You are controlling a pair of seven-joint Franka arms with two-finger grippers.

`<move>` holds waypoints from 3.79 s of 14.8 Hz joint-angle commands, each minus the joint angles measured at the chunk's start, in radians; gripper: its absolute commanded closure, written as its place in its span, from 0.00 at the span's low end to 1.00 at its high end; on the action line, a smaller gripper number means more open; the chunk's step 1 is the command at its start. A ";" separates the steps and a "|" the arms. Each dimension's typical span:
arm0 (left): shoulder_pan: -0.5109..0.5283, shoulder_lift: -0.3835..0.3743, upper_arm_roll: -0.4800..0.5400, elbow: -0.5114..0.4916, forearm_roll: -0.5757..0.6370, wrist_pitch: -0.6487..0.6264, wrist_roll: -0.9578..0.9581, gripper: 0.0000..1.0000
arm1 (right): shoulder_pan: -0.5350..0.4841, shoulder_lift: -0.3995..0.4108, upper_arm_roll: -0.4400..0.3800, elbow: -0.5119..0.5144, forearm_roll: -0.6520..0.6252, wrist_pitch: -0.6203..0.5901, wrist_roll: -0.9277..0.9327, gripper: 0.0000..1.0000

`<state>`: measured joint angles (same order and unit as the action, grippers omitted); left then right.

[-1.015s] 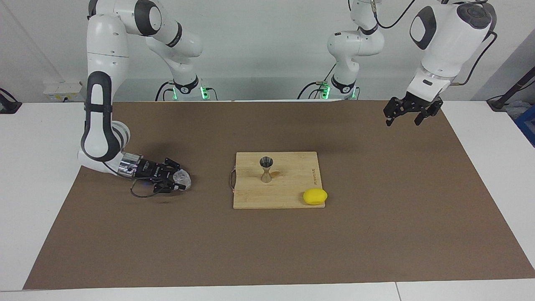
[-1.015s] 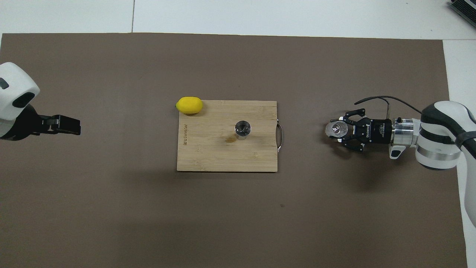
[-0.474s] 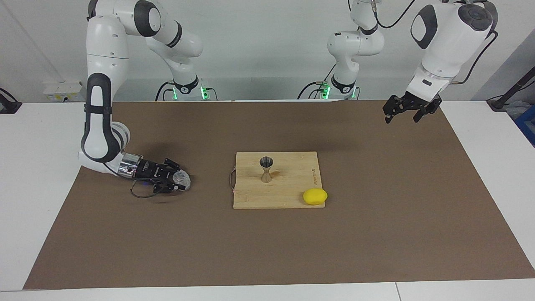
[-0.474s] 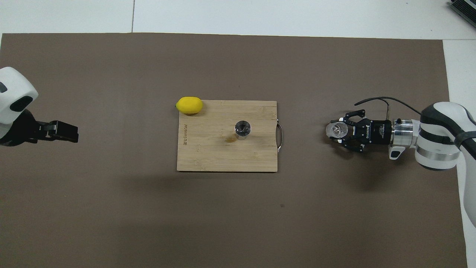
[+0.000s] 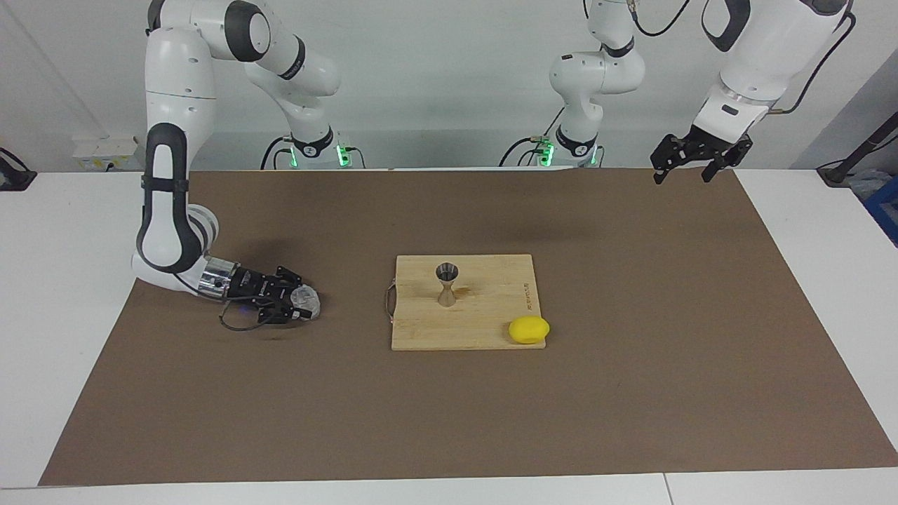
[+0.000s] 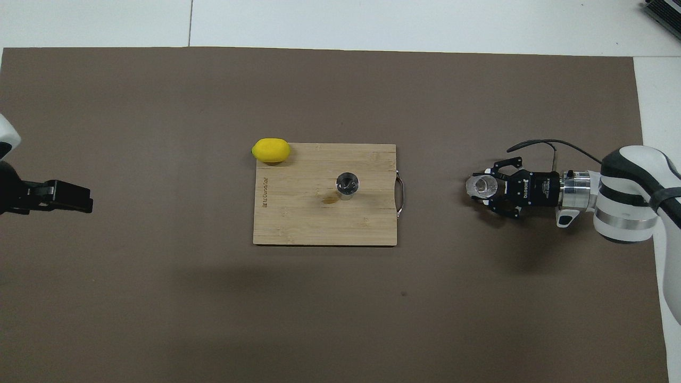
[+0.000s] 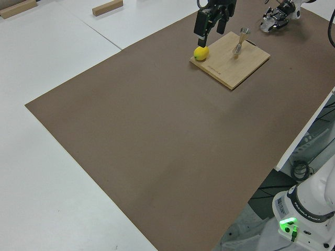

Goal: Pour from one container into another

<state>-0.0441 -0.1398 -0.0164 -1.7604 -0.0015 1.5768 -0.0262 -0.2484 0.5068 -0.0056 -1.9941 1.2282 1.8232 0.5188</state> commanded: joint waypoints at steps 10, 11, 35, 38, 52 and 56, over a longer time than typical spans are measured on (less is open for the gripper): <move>0.006 -0.004 -0.004 0.013 0.015 -0.014 -0.001 0.00 | 0.001 -0.004 0.018 0.031 -0.076 -0.062 -0.033 0.00; 0.006 -0.006 -0.002 0.013 0.015 -0.014 -0.001 0.00 | -0.003 -0.026 0.018 0.034 -0.100 -0.070 -0.007 0.00; 0.006 -0.006 -0.002 0.015 0.015 -0.012 -0.014 0.00 | 0.251 -0.517 0.027 0.207 -1.226 0.024 -0.087 0.00; 0.006 -0.006 -0.002 0.015 0.015 -0.012 -0.015 0.00 | 0.248 -0.588 0.027 0.212 -1.251 -0.050 -0.215 0.00; 0.006 -0.010 0.000 0.013 0.014 -0.009 -0.015 0.00 | 0.371 -0.608 -0.112 0.345 -1.291 -0.272 -0.410 0.00; 0.006 -0.010 0.000 0.013 0.014 -0.008 -0.017 0.00 | 0.330 -0.608 -0.120 0.353 -1.288 -0.308 -0.462 0.00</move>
<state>-0.0434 -0.1456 -0.0151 -1.7581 -0.0015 1.5764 -0.0323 0.1126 -0.1129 -0.1280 -1.6719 -0.0550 1.5505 0.0986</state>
